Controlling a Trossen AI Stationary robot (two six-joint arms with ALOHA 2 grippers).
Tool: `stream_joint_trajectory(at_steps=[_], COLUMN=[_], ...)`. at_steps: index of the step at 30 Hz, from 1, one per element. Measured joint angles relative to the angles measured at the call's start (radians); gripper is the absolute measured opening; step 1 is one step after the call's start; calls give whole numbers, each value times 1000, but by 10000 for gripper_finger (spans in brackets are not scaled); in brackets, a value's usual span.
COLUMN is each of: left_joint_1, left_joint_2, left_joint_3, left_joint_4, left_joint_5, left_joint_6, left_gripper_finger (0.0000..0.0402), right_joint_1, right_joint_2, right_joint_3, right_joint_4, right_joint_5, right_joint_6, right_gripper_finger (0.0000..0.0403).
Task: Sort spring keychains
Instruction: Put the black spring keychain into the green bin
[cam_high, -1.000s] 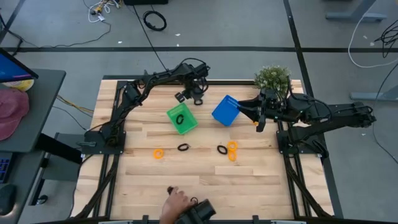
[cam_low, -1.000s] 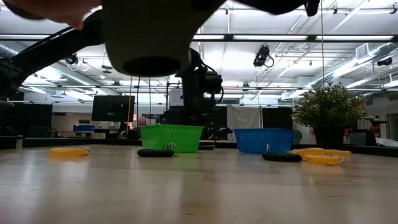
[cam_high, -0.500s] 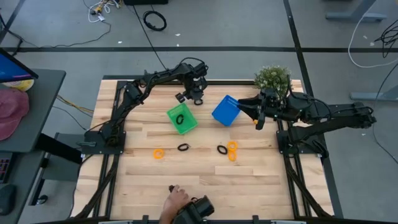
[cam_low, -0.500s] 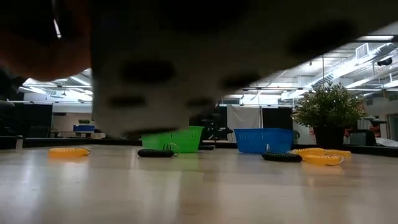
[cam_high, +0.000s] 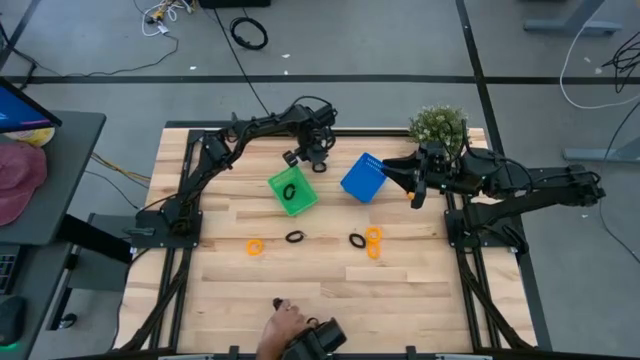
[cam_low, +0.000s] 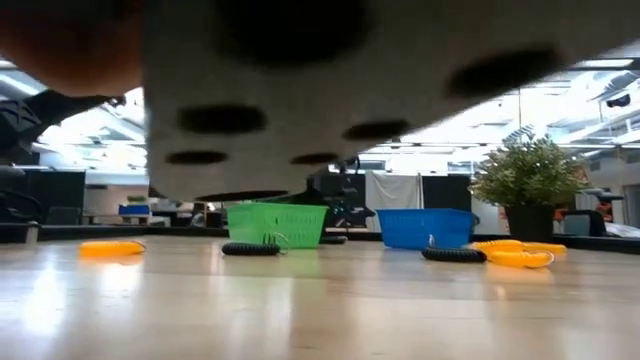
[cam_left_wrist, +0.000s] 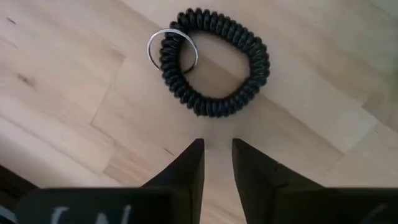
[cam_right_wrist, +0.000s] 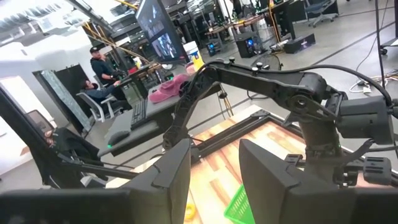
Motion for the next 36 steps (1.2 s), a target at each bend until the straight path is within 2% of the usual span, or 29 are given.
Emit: stream_joint_trajectory(at_steps=[6,11,13,16,22,26,30,36], left_joint_1=[0,-2,-5,-9,-28,-46,-89,-235], left_joint_2=[-16,-49,-92,-189,-408,-529,-619,-665], left_joint_3=[0,0,0,0,1,2,2,2], left_joint_4=[21,121,134,111,132,223,328,418], left_joint_5=[-17,-199,-225,-153,174,298,355,329], left_joint_6=[20,-212,-303,-445,-812,-1091,-1269,-1311], left_gripper_finger=[66,41,23,5,3,2,1,1], right_joint_1=[0,0,0,0,0,0,0,0], right_joint_2=[0,0,0,0,-2,-2,-3,-3], right_joint_3=[0,0,0,0,0,0,0,0], right_joint_4=[0,0,0,0,40,96,131,137], right_joint_5=[-2,-2,-2,-2,-1,0,1,10], right_joint_6=[0,0,-1,-13,-64,-129,-200,-261], right_gripper_finger=[141,141,141,141,141,141,141,141])
